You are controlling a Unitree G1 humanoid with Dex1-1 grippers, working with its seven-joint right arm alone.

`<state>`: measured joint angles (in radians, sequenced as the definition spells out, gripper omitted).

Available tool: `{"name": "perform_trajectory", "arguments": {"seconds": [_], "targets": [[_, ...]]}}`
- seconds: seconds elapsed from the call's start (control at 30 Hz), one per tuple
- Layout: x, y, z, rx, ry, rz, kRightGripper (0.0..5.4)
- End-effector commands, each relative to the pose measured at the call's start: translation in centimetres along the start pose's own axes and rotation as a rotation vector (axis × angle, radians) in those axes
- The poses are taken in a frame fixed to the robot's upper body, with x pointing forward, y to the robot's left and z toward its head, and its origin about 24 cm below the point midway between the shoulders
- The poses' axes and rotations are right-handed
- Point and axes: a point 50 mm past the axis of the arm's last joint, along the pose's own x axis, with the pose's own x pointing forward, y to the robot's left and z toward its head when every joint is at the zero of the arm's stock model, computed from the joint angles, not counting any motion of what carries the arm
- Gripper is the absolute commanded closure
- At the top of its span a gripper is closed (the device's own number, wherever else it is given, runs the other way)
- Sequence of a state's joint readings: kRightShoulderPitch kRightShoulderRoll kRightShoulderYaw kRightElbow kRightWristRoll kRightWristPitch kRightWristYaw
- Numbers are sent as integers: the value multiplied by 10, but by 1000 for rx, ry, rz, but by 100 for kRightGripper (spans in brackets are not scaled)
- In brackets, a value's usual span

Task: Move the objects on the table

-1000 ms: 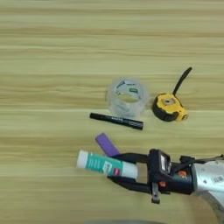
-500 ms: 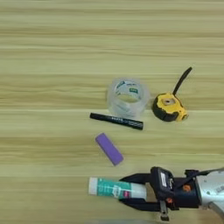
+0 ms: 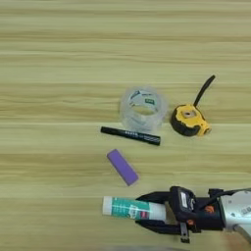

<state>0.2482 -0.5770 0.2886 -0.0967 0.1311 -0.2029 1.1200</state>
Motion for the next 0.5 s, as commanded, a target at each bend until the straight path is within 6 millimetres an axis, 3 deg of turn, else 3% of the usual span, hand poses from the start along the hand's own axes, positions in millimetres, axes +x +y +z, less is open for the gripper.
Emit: {"name": "perform_trajectory", "arguments": {"seconds": [0.03, 0.5], "targets": [[-6, -13, 5, -46, 20, -56, 284], [-17, -26, 23, -11, -89, -116, 147]]}}
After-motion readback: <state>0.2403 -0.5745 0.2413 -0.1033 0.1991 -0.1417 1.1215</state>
